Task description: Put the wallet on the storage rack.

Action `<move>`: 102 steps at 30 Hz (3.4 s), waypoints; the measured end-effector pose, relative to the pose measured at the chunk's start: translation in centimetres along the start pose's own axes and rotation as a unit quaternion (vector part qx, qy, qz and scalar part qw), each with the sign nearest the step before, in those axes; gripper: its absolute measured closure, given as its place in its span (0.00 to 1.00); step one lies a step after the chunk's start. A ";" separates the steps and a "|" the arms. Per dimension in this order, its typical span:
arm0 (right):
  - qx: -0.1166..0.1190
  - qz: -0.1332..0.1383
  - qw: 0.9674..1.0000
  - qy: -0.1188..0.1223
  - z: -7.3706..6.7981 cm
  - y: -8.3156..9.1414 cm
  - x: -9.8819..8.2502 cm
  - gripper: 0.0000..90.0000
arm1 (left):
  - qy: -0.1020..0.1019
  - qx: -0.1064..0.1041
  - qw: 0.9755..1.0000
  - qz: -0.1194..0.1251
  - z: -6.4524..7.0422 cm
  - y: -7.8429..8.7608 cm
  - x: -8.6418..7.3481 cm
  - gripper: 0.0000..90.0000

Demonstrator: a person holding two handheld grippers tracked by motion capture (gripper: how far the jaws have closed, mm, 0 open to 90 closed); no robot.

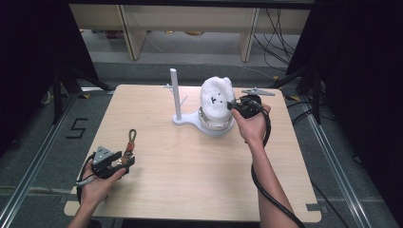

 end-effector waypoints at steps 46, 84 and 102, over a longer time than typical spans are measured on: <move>-0.070 -0.003 0.997 0.036 0.9 -4.4 -4.0 0.86 | 0.002 0.002 1.000 -0.001 -0.1 0.0 -0.3 0.41; -0.060 -0.032 0.997 0.040 1.5 0.7 -7.4 0.58 | 0.004 0.005 1.000 0.004 0.0 0.0 0.4 0.40; -0.038 -0.064 0.996 0.038 2.2 3.0 -12.0 0.70 | 0.002 0.011 1.000 0.001 -0.2 0.1 0.7 0.43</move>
Point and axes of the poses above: each handheld gripper's, and its own axes: y roughly backward along the jaws, x roughly out of its top, z roughly to its right, the point moved 10 cm from there along -y, roughly forward along the jaws, and after that the axes turned 9 degrees about -x, right-handed, at the moved point
